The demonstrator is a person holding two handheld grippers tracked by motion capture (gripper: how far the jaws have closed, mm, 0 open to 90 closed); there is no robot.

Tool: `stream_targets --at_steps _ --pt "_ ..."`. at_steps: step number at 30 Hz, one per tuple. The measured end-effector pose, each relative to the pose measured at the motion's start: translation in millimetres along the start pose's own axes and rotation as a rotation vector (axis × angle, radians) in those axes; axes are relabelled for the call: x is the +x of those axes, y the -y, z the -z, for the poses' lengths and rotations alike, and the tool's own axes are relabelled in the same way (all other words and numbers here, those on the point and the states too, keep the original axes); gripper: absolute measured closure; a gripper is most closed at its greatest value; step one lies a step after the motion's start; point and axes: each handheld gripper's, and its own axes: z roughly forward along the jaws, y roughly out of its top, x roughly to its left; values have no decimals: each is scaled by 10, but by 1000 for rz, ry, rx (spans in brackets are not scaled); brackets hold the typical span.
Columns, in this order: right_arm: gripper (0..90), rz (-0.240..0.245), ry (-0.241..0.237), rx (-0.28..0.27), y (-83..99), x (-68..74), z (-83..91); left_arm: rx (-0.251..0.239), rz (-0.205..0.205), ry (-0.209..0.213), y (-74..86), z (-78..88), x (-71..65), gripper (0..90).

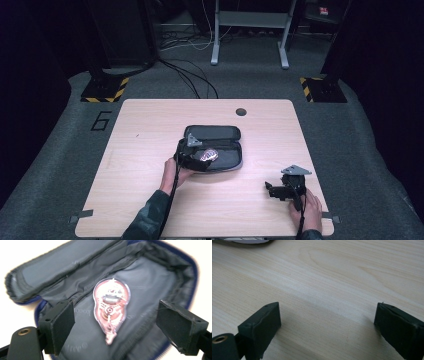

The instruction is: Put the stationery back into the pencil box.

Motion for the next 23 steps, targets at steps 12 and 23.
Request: stream_targets --at_steps 12,23 --pt "64 0 0 0 0 0 0 -31 -38 -23 387 606 -180 75" --pt "62 5 -2 0 -1 -6 -1 92 2 -82 1069 657 -86 3"
